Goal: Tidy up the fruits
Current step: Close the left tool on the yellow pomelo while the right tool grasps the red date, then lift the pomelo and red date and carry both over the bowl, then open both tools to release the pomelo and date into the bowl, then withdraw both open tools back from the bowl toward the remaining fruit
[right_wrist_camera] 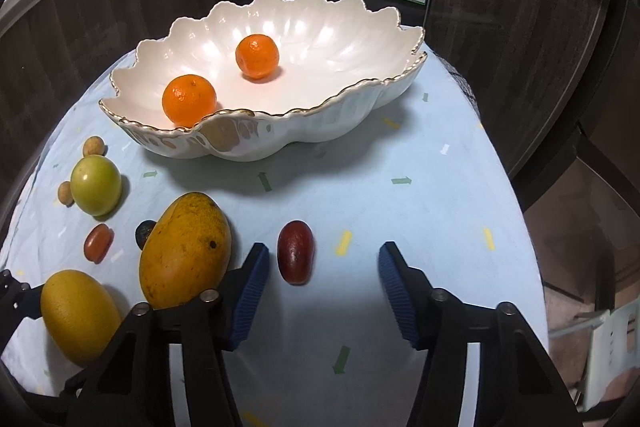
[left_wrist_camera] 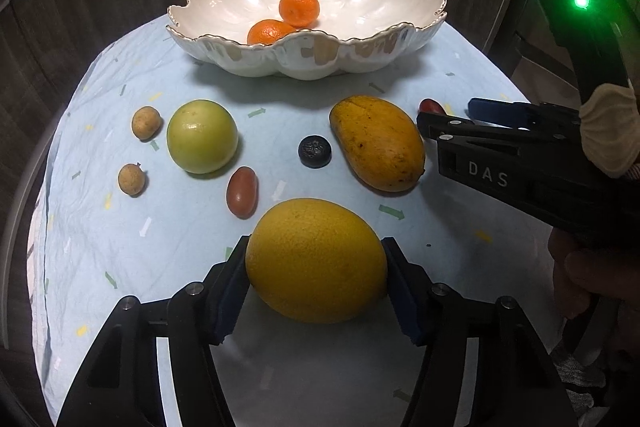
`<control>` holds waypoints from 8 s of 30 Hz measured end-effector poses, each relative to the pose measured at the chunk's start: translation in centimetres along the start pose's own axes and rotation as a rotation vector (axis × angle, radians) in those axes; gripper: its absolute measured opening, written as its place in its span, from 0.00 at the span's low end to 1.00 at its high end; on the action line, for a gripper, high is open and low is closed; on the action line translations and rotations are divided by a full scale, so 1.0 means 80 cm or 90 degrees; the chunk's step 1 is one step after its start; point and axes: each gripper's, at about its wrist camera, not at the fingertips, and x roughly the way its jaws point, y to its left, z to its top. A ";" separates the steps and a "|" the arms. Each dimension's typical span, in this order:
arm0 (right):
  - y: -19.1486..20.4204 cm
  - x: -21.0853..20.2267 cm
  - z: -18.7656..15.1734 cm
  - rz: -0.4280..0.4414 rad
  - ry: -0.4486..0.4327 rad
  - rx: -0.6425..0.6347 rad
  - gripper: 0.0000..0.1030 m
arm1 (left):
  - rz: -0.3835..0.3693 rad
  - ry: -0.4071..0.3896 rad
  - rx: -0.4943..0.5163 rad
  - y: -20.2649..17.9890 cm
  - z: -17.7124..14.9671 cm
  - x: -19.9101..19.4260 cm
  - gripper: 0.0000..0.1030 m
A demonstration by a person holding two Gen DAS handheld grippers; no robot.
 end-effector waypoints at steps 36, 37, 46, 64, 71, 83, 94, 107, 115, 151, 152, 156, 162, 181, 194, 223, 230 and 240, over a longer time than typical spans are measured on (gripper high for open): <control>0.019 -0.073 0.003 0.034 -0.027 -0.015 0.19 | 0.003 -0.057 -0.031 0.016 0.016 -0.040 0.59; 0.019 -0.075 0.002 0.034 -0.027 -0.015 0.19 | 0.003 -0.059 -0.033 0.016 0.016 -0.041 0.59; 0.027 -0.097 0.003 0.035 -0.034 -0.021 0.19 | 0.003 -0.079 -0.046 0.024 0.021 -0.056 0.59; 0.033 -0.128 0.023 0.043 -0.075 -0.017 0.19 | 0.007 -0.106 -0.051 0.033 0.044 -0.077 0.59; 0.033 -0.136 0.038 0.045 -0.093 -0.015 0.19 | 0.009 -0.117 -0.047 0.039 0.065 -0.082 0.59; 0.025 -0.130 0.071 0.041 -0.110 -0.001 0.19 | 0.006 -0.129 -0.042 0.044 0.107 -0.077 0.59; 0.016 -0.112 0.097 0.031 -0.119 0.006 0.19 | 0.014 -0.143 -0.041 0.061 0.157 -0.062 0.59; 0.015 -0.070 0.127 0.018 -0.104 0.016 0.19 | 0.025 -0.141 -0.042 0.092 0.199 -0.028 0.59; 0.013 -0.042 0.133 0.008 -0.073 0.031 0.19 | 0.022 -0.119 -0.043 0.098 0.211 0.002 0.59; 0.011 -0.036 0.136 -0.012 -0.050 0.057 0.61 | 0.053 -0.133 -0.044 0.107 0.214 -0.009 0.75; 0.012 -0.039 0.136 -0.013 -0.053 0.056 0.61 | 0.053 -0.134 -0.044 0.107 0.213 -0.012 0.75; 0.014 -0.054 0.135 -0.014 -0.064 0.054 0.61 | 0.056 -0.146 -0.043 0.108 0.208 -0.029 0.75; 0.018 -0.074 0.132 -0.016 -0.081 0.052 0.61 | 0.058 -0.161 -0.044 0.107 0.200 -0.052 0.75; 0.028 -0.119 0.111 -0.018 -0.113 0.044 0.61 | 0.063 -0.188 -0.048 0.104 0.169 -0.101 0.75; 0.044 -0.130 0.089 -0.007 -0.107 0.034 0.61 | 0.065 -0.191 -0.059 0.109 0.140 -0.111 0.75; 0.061 -0.099 0.040 0.007 -0.051 0.015 0.61 | 0.061 -0.147 -0.035 0.100 0.073 -0.077 0.74; 0.065 -0.086 0.032 0.009 -0.037 0.008 0.61 | 0.063 -0.129 -0.033 0.100 0.060 -0.062 0.74; 0.068 -0.070 0.022 0.014 -0.020 -0.006 0.61 | 0.052 -0.105 -0.013 0.093 0.049 -0.043 0.74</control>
